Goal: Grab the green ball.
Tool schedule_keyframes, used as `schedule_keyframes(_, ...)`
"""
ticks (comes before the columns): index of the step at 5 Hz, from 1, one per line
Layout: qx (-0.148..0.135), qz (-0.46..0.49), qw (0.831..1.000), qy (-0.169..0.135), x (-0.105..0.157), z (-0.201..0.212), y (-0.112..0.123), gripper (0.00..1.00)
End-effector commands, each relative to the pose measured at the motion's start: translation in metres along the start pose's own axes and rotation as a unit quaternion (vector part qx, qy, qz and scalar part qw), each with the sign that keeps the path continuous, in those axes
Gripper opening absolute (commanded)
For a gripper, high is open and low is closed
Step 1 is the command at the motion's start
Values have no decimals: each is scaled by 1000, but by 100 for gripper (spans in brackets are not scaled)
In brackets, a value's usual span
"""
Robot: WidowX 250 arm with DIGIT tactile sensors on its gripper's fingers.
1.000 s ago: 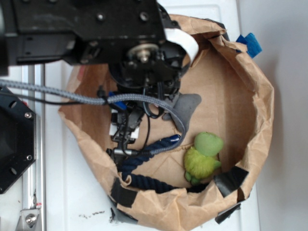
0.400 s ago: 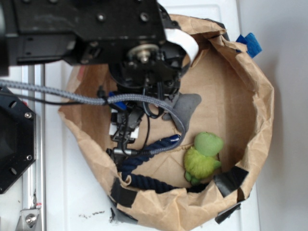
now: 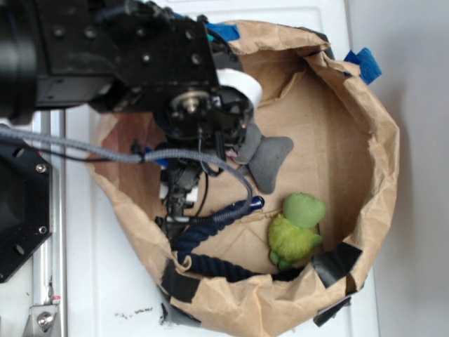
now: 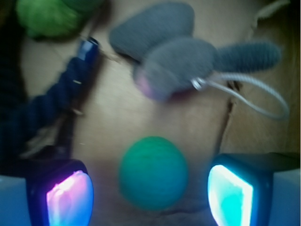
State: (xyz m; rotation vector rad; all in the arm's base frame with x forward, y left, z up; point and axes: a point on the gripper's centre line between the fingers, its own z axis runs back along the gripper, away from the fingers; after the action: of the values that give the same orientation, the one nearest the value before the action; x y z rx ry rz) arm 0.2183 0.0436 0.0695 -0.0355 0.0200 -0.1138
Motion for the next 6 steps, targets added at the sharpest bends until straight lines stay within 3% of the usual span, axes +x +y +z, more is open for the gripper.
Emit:
schedule_keyframes(1, 20, -1, 1000, -9, -3, -13, 16, 100)
schedule_keyframes(3, 16, -14, 1000, -1, -15, -31, 9, 100)
schedule_keyframes(5, -22, -30, 999, 10, -19, -30, -8, 100)
schedule_keyframes(6, -27, -41, 999, 6, -21, -31, -14, 100)
